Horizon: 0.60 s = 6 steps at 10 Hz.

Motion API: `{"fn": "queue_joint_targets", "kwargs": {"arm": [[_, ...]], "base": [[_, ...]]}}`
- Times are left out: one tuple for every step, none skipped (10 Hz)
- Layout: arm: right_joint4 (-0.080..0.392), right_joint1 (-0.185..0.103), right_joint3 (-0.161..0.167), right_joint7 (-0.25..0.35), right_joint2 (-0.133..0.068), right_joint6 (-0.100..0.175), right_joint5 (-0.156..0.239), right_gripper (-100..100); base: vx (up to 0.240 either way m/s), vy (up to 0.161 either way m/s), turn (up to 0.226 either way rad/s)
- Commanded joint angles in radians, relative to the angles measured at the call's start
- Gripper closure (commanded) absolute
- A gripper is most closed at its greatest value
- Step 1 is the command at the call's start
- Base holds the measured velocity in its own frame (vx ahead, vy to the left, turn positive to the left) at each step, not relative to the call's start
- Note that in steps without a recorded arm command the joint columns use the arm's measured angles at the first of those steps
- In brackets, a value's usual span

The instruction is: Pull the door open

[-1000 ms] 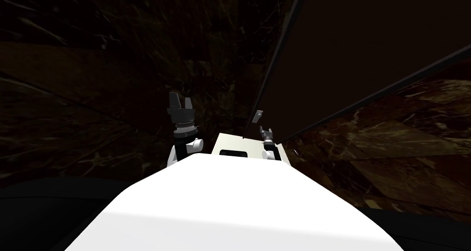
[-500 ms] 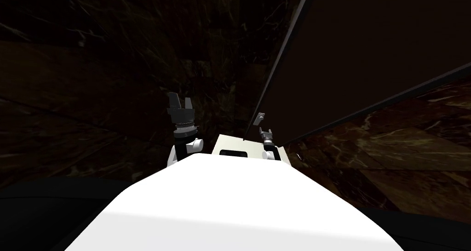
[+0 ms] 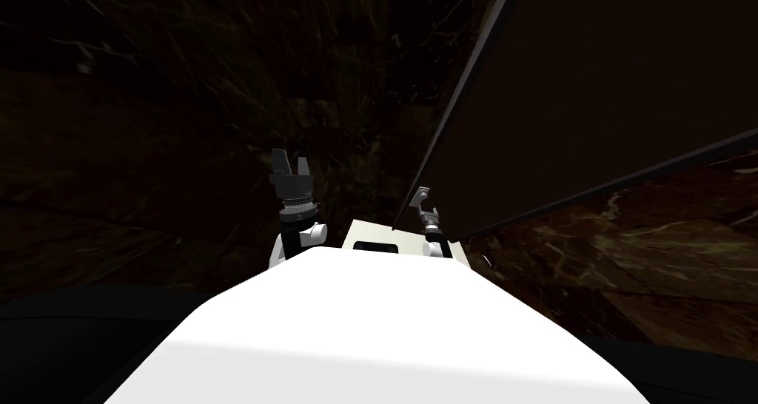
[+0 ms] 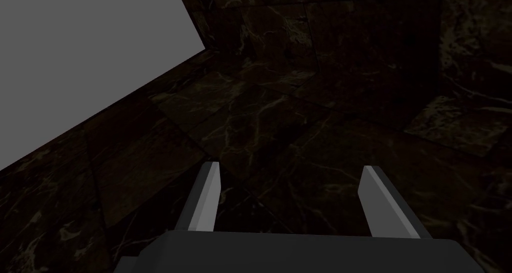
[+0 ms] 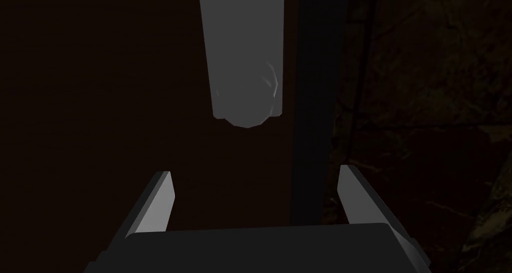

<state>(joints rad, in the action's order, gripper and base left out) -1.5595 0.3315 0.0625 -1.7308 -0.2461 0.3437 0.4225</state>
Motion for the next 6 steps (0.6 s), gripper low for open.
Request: {"fn": "queue_joint_targets", "kwargs": {"arm": [[0.021,-0.023,-0.014,0.014,-0.010,-0.005,0.000,-100],[0.037,-0.038,-0.022,0.023,-0.016,-0.008,0.000,-100],[0.052,-0.053,-0.030,0.031,-0.021,-0.010,-0.001,-100],[0.065,-0.065,-0.037,0.037,-0.025,-0.012,-0.001,-100],[0.076,-0.075,-0.043,0.043,-0.029,-0.014,-0.002,-100],[0.069,-0.068,-0.038,0.041,-0.029,-0.011,-0.001,-100]], "base": [[0.188,0.030,0.025],[0.197,-0.025,0.032],[0.187,-0.024,0.057],[0.198,-0.034,0.040],[0.185,-0.024,0.042],[0.078,-0.009,0.011]]}}
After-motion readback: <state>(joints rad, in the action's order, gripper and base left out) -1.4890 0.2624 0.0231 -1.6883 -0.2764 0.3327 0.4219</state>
